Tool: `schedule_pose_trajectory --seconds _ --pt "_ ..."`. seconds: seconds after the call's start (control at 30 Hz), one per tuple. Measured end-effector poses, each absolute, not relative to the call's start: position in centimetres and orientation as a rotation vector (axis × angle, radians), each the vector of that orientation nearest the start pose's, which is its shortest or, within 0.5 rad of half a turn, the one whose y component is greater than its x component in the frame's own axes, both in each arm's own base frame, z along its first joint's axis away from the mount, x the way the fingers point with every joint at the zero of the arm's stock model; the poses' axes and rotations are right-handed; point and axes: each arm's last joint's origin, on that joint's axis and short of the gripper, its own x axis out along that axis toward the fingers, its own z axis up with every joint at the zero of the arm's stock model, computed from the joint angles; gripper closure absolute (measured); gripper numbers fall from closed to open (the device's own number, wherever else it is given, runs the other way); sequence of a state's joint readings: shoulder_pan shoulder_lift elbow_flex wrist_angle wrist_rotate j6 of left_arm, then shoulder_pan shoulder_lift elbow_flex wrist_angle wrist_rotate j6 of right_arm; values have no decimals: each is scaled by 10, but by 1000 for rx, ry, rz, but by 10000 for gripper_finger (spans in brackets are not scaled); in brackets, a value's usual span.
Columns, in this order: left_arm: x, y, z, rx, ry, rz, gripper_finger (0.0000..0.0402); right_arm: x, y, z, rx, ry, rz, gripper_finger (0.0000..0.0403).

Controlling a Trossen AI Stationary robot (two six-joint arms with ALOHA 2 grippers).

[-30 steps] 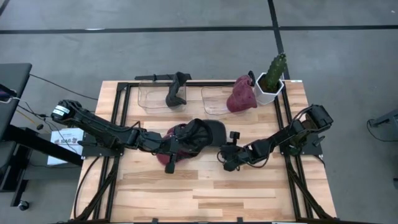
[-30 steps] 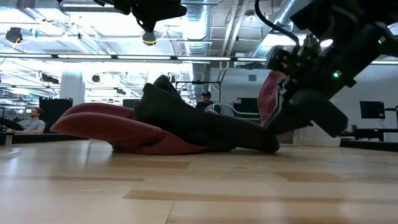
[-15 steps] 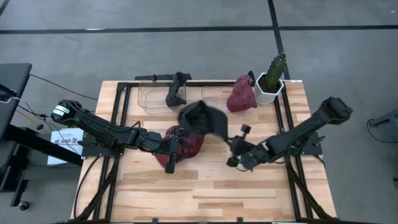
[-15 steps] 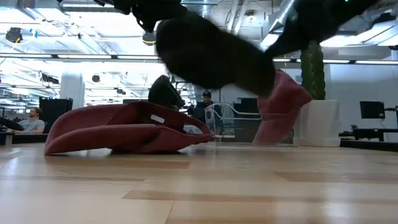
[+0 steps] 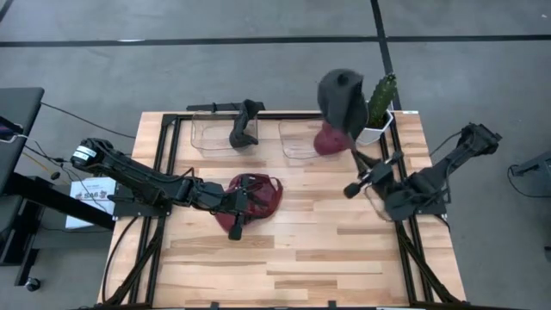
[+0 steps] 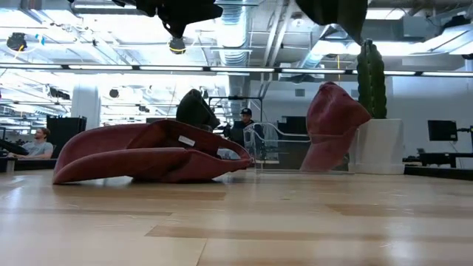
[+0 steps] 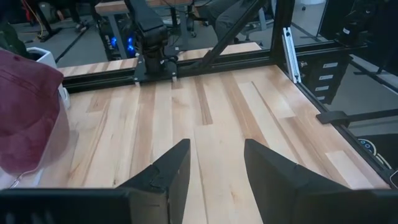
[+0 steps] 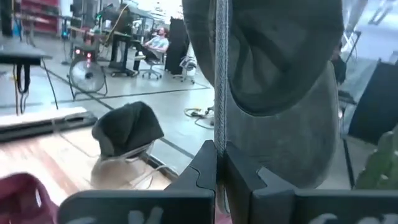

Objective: Pick & Place hat
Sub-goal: Put the black cap into the left transparent bin

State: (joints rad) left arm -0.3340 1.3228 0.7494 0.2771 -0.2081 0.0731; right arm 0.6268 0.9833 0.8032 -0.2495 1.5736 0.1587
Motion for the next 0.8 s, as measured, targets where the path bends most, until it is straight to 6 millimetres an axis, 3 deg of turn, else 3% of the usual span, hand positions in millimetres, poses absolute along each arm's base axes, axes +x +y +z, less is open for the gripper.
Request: schedule_pose_trajectory --seconds 0.1,0.2,0.27,0.63,0.8 --pt "272 -88 249 152 281 -135 253 162 76 321 -167 101 -924 401" --pt "272 -88 249 152 281 -135 253 173 74 333 -131 118 -547 401" --pt "272 -88 249 152 281 -136 253 183 78 337 -168 77 -449 402" --pt "272 -88 249 152 281 -135 253 176 77 366 -277 -61 -515 402" --pt "272 -88 249 152 280 -136 253 178 80 371 -343 -113 -439 402"
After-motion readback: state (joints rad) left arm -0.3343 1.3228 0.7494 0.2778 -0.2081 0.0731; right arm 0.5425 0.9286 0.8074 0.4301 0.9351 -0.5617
